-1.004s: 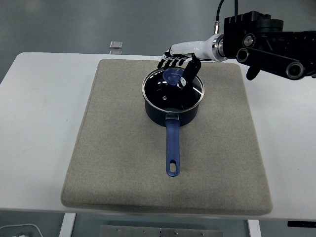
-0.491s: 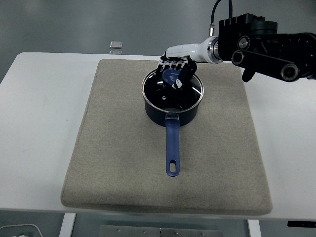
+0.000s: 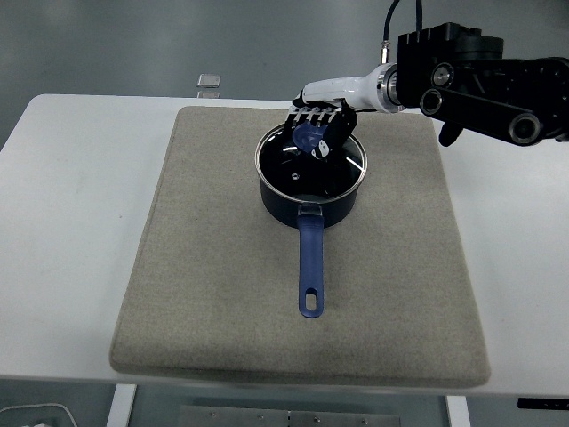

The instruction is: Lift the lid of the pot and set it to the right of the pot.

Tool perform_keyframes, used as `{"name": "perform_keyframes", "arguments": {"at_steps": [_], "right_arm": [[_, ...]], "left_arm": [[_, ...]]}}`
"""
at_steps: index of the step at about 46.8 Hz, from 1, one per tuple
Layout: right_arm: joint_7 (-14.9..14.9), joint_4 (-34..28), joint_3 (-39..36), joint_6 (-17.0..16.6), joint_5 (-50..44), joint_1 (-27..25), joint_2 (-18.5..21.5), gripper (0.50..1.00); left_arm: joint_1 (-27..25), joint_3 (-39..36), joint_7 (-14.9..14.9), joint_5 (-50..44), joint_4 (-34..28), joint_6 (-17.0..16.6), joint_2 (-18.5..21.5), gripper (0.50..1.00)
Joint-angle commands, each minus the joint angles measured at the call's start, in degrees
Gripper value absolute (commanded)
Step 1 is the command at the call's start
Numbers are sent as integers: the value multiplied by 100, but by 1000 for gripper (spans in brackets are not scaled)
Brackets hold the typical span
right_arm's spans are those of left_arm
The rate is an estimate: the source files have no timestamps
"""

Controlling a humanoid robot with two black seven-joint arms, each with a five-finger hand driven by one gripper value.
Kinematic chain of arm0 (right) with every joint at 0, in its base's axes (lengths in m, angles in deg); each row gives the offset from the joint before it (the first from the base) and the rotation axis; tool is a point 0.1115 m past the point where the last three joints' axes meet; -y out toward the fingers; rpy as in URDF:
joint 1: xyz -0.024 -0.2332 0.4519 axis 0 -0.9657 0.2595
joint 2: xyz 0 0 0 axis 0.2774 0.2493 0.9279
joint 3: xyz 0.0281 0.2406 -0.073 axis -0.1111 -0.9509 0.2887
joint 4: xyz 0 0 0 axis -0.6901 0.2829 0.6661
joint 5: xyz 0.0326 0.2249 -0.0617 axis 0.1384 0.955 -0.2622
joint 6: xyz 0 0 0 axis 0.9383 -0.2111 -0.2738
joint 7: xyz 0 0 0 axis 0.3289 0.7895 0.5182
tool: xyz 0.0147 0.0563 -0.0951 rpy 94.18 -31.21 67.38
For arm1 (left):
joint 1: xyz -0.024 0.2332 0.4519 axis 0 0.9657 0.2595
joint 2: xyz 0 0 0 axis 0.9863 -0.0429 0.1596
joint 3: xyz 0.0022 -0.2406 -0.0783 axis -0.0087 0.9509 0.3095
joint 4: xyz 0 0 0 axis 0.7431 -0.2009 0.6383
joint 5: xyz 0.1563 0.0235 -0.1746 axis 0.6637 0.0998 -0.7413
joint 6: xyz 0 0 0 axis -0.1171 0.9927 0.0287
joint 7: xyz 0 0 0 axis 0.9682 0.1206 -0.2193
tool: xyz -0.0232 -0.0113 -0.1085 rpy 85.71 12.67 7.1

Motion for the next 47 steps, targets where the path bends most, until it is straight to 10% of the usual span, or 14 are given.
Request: {"name": "perform_keyframes", "arguments": {"at_steps": [1, 21, 47], "right_arm": [[-1, 9, 33, -5, -6, 10, -8, 893], [-1, 1, 95, -5, -94, -17, -26, 887], [-1, -17, 77, 21, -94, -17, 27, 731]], "left_arm": [[0, 0, 0, 2, 0, 0, 0, 1000], [0, 0, 0, 2, 0, 0, 0, 1000], [0, 0, 0, -6, 0, 0, 0, 1000]]}}
